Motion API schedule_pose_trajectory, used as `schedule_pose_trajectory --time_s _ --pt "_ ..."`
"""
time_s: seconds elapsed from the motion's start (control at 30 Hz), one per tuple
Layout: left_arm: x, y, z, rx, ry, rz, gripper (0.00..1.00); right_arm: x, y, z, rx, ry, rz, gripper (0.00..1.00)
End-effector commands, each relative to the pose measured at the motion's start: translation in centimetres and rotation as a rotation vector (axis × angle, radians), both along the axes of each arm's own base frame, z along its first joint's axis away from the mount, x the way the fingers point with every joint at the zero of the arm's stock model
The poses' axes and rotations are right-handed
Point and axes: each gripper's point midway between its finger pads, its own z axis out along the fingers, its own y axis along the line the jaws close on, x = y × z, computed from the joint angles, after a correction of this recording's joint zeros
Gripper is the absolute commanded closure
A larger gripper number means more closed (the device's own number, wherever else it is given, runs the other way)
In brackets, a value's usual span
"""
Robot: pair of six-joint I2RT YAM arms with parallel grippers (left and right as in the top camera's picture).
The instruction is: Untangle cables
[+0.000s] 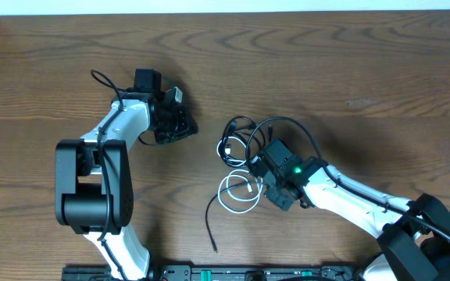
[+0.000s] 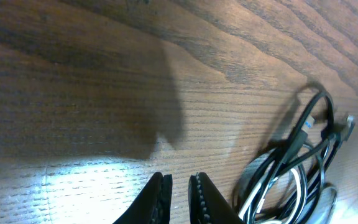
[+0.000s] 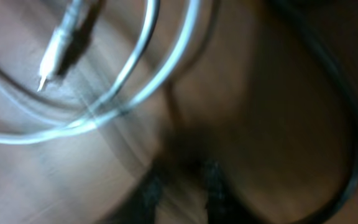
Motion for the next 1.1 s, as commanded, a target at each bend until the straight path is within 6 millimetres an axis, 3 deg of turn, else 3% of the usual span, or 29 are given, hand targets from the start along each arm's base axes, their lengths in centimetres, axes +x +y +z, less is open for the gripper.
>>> schedule_pose_trajectory --time_s 0.0,0.03,0.07,0.2,0.33,0.4,0.5,0.6,0.7,0.9,1.07 --pt "0.4 -0.3 1.1 -0.012 -0.035 -0.017 0.83 2.2 -1.9 0.2 -0.085 -0.117 -0.116 0.3" --pt "0.4 -0.3 1.1 -0.012 -0.035 -0.017 0.83 2.8 -1.9 0.4 -0.087 -0.151 -0.124 0.01" --pt "0.4 -0.3 1.1 -0.012 -0.035 -0.017 0.79 3.5 -1.7 0.7 -0.081 -0.184 -0.142 0.01" --pt "0.4 -0.3 1.1 -0.012 -0.035 -0.017 0.78 5.3 -0.2 2.3 0.004 -0.246 -0.222 0.01" --pt "0.4 -0.3 1.1 -0.012 -0.035 -0.017 0.76 6.8 1.5 5.7 0.07 -0.296 -0.221 0.01" --pt "0.4 -0.3 1.1 -0.012 -0.035 -0.017 0.74 7.8 2.5 7.5 0.116 -0.333 -0.225 0.11" --pt "0.4 -0.3 1.1 -0.012 -0.035 -0.017 0.73 8.7 4.6 9.6 0.219 -0.353 -0.209 0.34" --pt "0.4 -0.3 1.1 -0.012 -0.035 -0.016 0.73 9.0 6.3 10.4 0.304 -0.352 -0.185 0.65" --pt "0.4 -0.3 1.1 -0.012 -0.035 -0.016 0.73 9.2 6.6 10.5 0.316 -0.356 -0.183 0.96" --pt "0.4 -0.3 1.1 -0.012 -0.035 -0.016 0.73 9.0 6.7 9.3 0.312 -0.322 -0.197 0.99" --pt "0.4 -0.3 1.1 -0.012 -0.035 -0.016 0.72 6.8 7.3 7.3 0.319 -0.188 -0.155 0.81"
